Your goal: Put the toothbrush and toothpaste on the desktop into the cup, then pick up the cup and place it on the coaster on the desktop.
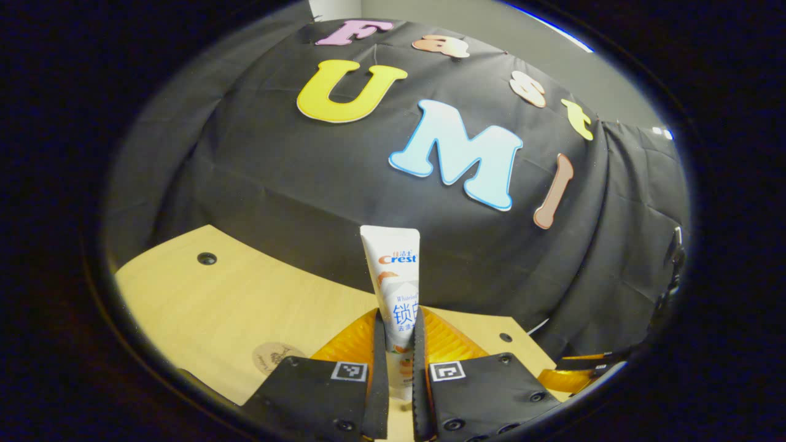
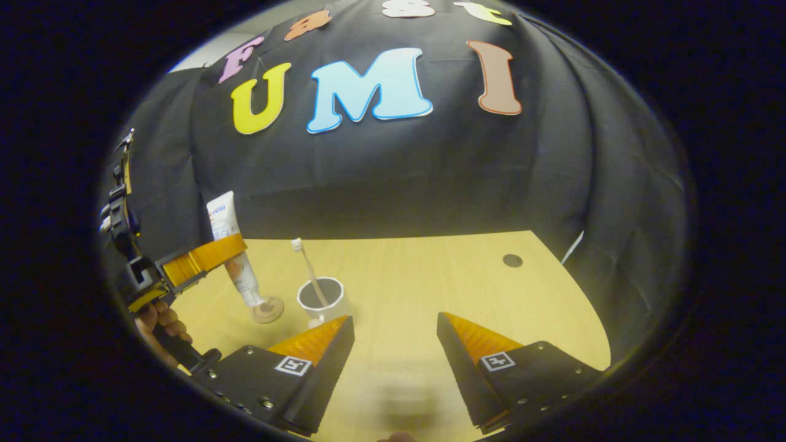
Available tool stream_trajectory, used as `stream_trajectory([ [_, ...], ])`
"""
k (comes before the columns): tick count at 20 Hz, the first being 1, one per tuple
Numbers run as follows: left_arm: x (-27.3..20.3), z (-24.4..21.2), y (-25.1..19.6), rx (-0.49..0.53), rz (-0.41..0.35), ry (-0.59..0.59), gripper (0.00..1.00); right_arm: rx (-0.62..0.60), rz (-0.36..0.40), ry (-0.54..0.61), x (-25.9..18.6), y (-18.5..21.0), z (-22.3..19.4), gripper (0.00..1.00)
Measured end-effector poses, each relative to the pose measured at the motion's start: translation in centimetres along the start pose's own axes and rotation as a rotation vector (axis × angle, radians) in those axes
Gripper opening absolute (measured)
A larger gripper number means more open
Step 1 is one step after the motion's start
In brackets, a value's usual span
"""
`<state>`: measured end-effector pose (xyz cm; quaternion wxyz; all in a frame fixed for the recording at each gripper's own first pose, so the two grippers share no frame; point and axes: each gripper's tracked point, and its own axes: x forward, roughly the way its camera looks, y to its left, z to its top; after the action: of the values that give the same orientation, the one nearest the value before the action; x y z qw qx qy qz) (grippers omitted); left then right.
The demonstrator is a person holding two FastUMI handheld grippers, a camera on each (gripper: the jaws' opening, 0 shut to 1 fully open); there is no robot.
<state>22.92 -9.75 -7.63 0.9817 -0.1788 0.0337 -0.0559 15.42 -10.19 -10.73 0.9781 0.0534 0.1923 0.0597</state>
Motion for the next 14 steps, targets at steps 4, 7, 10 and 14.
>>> stream_trajectory([
  [4, 3.1, -0.9, -0.8, -0.024, -0.021, -0.068, 0.23, 0.025, -0.022, 0.063, -0.8, -1.8, -2.7, 0.84],
  [7, 5.0, -2.8, -1.4, 0.034, -0.021, -0.077, 0.23, 0.043, -0.034, 0.086, -0.9, -2.6, -3.7, 0.84],
  [10, 6.0, -4.2, -1.9, 0.082, -0.033, -0.076, 0.23, 0.055, -0.038, 0.097, -0.8, -3.0, -4.0, 0.84],
  [14, 7.7, -5.7, -2.2, 0.147, -0.035, -0.055, 0.23, 0.073, -0.027, 0.101, -0.7, -2.6, -4.2, 0.84],
])
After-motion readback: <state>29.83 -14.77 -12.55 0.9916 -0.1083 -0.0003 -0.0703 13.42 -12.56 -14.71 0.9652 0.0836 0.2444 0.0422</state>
